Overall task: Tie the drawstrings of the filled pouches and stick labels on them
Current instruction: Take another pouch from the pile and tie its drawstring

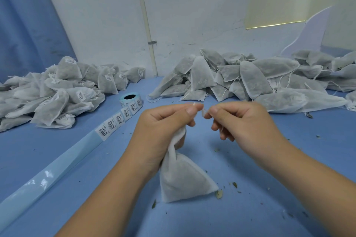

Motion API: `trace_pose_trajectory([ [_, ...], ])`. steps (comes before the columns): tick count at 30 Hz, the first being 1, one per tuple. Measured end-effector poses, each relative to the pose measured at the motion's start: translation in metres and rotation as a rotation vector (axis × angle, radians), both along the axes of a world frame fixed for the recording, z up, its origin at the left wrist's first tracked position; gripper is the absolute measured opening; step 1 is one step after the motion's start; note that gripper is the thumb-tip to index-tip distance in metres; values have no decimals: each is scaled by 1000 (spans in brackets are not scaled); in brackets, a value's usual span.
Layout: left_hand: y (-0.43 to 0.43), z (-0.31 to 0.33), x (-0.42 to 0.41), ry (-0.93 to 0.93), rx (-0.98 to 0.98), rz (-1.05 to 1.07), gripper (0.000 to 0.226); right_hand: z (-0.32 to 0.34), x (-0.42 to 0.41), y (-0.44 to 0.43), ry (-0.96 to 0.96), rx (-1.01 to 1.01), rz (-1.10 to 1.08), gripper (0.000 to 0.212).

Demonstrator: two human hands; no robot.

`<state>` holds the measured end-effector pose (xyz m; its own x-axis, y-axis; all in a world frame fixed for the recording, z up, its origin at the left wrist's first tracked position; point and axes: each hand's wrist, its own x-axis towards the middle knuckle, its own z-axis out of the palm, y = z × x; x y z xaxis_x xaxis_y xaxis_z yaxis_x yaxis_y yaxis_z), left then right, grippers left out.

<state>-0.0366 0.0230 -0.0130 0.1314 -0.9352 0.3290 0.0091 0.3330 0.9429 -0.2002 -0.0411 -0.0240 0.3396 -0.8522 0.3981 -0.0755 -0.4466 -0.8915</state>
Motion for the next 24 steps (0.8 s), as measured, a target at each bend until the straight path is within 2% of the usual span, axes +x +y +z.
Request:
trace_pose_trajectory([
  [2,0,1,-1,43,-8,66,21,0,0,3,40,-54,12,24],
  [4,0,1,-1,-16,-31,168,23,1,0,7,96,-130,45,23],
  [6,-1,0,-3,-145,-84,236,5,3,-2,10,134,-188,95,21],
  [9,-3,-6,-5,-408,-156,270,18,5,-5,11,110,-215,146,20],
  [13,-2,-6,-7,-598,-205,202,10,9,-8,8,29,-152,156,19],
  [18,2,-2,-7,-637,-147,171,13,9,-7,4,10,-101,104,20],
  [24,3,0,-3,-509,49,45,12,7,-4,3,7,-78,89,22],
])
